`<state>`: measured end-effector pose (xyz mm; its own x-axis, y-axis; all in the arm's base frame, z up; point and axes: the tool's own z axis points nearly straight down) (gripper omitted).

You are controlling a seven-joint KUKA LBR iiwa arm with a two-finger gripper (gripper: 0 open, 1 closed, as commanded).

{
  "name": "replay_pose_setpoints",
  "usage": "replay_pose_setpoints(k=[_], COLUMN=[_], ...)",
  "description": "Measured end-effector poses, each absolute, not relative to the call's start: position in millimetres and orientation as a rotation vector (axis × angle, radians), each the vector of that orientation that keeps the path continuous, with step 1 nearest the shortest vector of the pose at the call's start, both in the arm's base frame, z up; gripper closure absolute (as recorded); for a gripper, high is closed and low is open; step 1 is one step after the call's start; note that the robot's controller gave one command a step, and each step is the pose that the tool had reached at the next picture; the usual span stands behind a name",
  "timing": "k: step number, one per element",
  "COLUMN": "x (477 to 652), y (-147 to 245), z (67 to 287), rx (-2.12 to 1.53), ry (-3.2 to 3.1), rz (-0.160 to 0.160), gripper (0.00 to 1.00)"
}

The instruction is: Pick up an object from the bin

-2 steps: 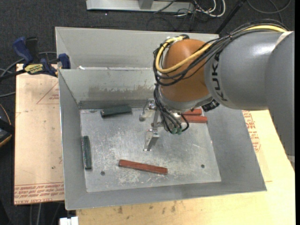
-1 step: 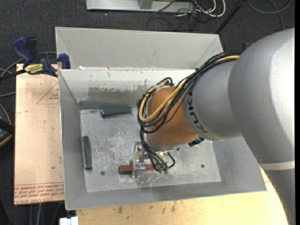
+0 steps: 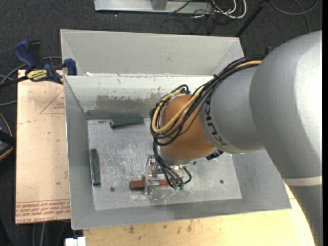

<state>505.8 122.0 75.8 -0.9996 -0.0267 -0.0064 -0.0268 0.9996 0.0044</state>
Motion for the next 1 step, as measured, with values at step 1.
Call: replay_pose_setpoints(k=[1], x=[532.3], y=[114.7], z=[225.8], rx=[-0.073], ry=[3.136], rz=[0.002], gripper=[1.00])
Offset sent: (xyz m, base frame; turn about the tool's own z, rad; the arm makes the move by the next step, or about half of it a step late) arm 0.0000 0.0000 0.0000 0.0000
